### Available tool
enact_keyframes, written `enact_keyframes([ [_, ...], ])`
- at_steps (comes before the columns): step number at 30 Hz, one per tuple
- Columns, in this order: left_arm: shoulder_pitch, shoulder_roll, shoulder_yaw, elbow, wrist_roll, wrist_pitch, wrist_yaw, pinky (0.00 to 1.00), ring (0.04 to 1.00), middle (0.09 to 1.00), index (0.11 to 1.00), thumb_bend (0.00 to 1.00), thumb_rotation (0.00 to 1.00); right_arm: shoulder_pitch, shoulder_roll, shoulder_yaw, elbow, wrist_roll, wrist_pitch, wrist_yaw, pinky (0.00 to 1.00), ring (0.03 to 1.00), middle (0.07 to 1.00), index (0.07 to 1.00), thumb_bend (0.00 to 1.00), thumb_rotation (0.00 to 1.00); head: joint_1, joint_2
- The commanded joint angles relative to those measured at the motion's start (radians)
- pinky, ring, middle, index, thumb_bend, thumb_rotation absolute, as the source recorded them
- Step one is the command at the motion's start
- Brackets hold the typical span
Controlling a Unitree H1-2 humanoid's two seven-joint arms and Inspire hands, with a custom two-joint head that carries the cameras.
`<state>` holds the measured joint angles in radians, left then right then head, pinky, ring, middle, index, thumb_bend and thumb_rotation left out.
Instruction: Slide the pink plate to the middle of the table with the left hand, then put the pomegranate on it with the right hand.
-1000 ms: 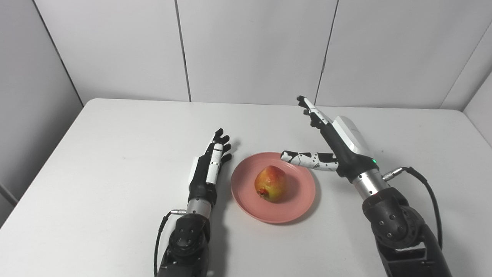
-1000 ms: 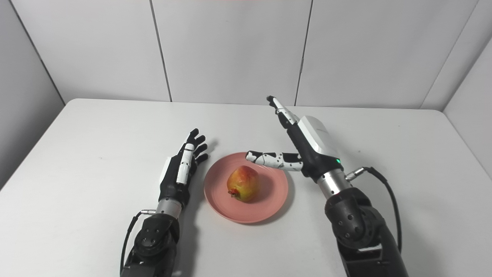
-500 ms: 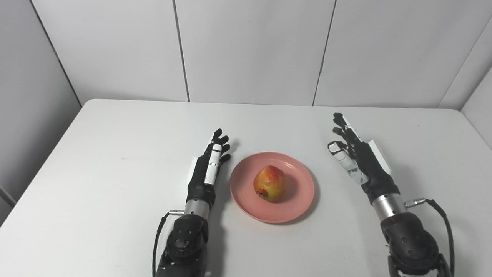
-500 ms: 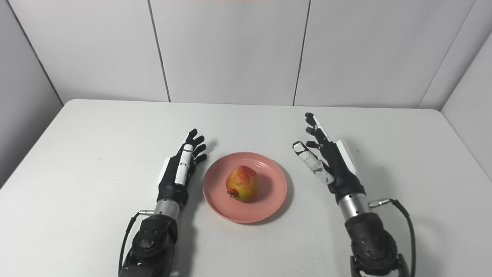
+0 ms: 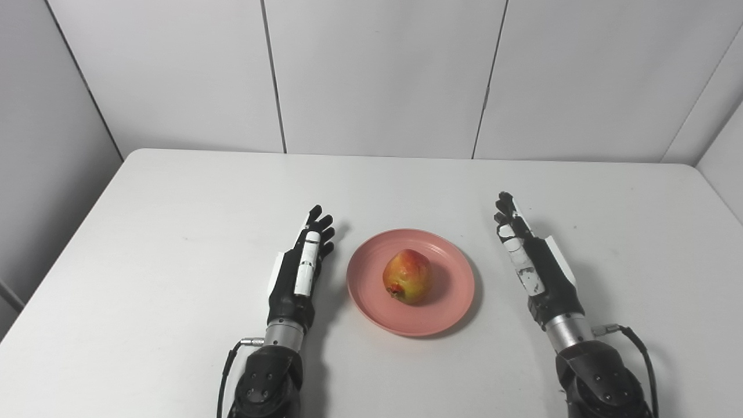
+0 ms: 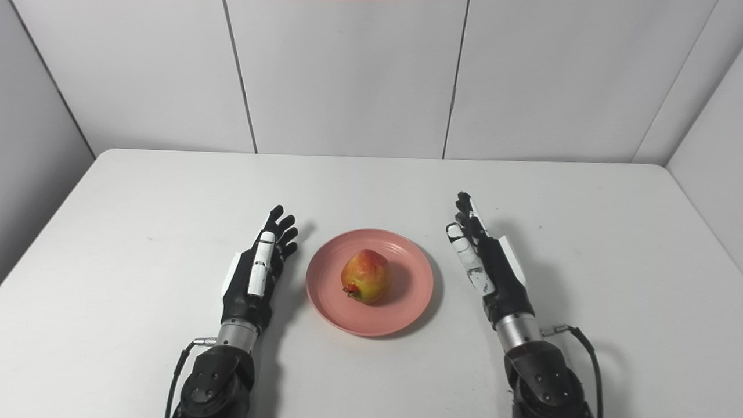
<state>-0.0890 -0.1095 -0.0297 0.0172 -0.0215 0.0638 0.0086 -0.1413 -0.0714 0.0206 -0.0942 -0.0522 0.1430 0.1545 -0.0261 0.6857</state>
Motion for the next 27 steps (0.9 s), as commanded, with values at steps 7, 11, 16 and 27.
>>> enact_keyframes([
  [7, -0.018, 0.03, -0.007, 0.021, -0.003, -0.008, -0.023, 0.95, 0.958, 0.979, 0.977, 0.4, 1.0, -0.01, 0.035, 0.004, -0.007, 0.106, 0.06, 0.013, 1.0, 1.0, 1.0, 1.0, 0.47, 1.0, -0.01, -0.011],
  [11, -0.02, 0.031, -0.004, 0.021, -0.008, 0.003, -0.025, 0.96, 0.96, 0.981, 0.98, 0.4, 1.0, -0.009, 0.041, 0.0, 0.018, 0.136, 0.05, 0.012, 1.0, 1.0, 1.0, 1.0, 0.37, 1.0, -0.011, -0.014],
  [16, -0.022, 0.043, -0.002, 0.032, -0.011, -0.006, -0.038, 0.97, 0.969, 0.989, 0.987, 0.4, 1.0, -0.009, 0.037, -0.002, 0.064, 0.148, 0.024, 0.008, 1.0, 1.0, 1.0, 1.0, 0.3, 1.0, -0.006, -0.02],
  [27, -0.019, 0.054, 0.0, 0.019, -0.01, 0.015, -0.041, 0.96, 0.967, 0.984, 0.981, 0.4, 1.0, 0.002, 0.039, 0.001, 0.119, 0.136, -0.046, -0.01, 1.0, 0.985, 0.996, 1.0, 0.27, 1.0, 0.009, -0.017],
])
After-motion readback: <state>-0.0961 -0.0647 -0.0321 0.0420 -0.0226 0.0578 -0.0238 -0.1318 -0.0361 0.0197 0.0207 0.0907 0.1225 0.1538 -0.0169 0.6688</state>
